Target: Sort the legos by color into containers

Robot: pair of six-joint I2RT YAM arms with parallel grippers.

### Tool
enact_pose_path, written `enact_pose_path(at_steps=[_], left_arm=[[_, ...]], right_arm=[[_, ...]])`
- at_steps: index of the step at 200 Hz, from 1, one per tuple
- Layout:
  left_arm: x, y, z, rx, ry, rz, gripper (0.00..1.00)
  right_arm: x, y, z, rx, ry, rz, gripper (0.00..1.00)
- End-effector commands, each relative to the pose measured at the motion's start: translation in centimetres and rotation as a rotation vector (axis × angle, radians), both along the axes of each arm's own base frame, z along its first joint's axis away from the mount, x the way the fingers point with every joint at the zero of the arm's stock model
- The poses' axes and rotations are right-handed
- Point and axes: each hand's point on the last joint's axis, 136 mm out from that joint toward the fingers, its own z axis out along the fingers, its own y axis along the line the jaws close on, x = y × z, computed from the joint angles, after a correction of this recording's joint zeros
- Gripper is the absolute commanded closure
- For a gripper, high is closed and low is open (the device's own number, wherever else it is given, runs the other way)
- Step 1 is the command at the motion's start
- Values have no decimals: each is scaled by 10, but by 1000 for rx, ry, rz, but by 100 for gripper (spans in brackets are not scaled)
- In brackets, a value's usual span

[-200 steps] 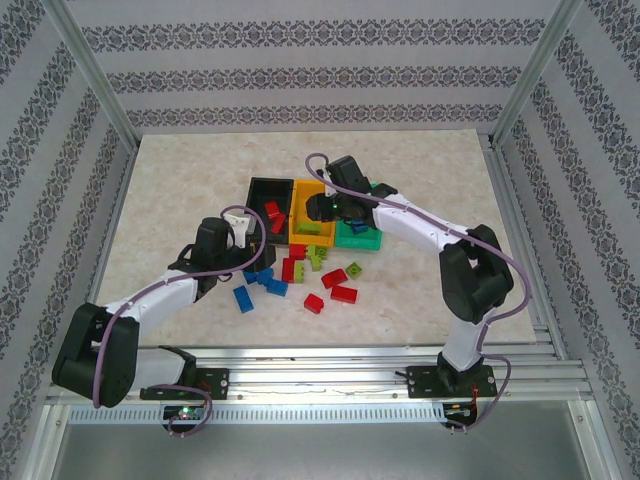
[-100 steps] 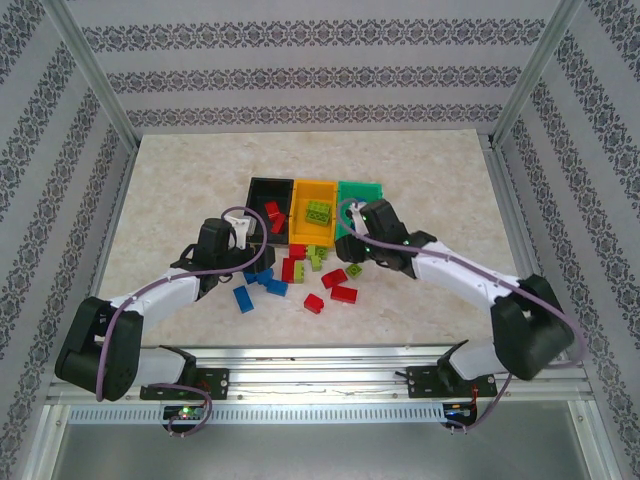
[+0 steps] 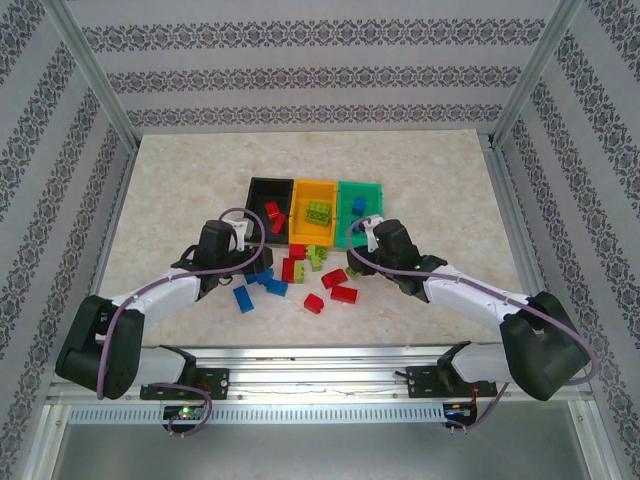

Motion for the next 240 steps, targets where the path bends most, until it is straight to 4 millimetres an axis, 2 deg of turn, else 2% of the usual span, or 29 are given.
enact_pose_path(at_steps=[1, 30, 56, 82, 184, 240], left_arm=[[-19, -1, -9, 63, 135, 1, 47], [-33, 4, -11, 181, 201, -11, 47], [-38, 9, -11, 263, 228, -18, 47], [-36, 12, -11, 344, 241, -27, 47], [-20, -13, -17, 534, 264, -125, 50], [-16, -5, -32, 616, 295, -114, 51]], right_arm=[[7, 4, 6, 38, -22, -5, 60], [7, 7, 2, 45, -11, -1, 60], [6, 11, 6, 62, -10, 9, 59], [5, 9, 6, 58, -11, 5, 59], [3, 11, 8, 69, -12, 10, 58], [3, 10, 9, 75, -18, 8, 58]])
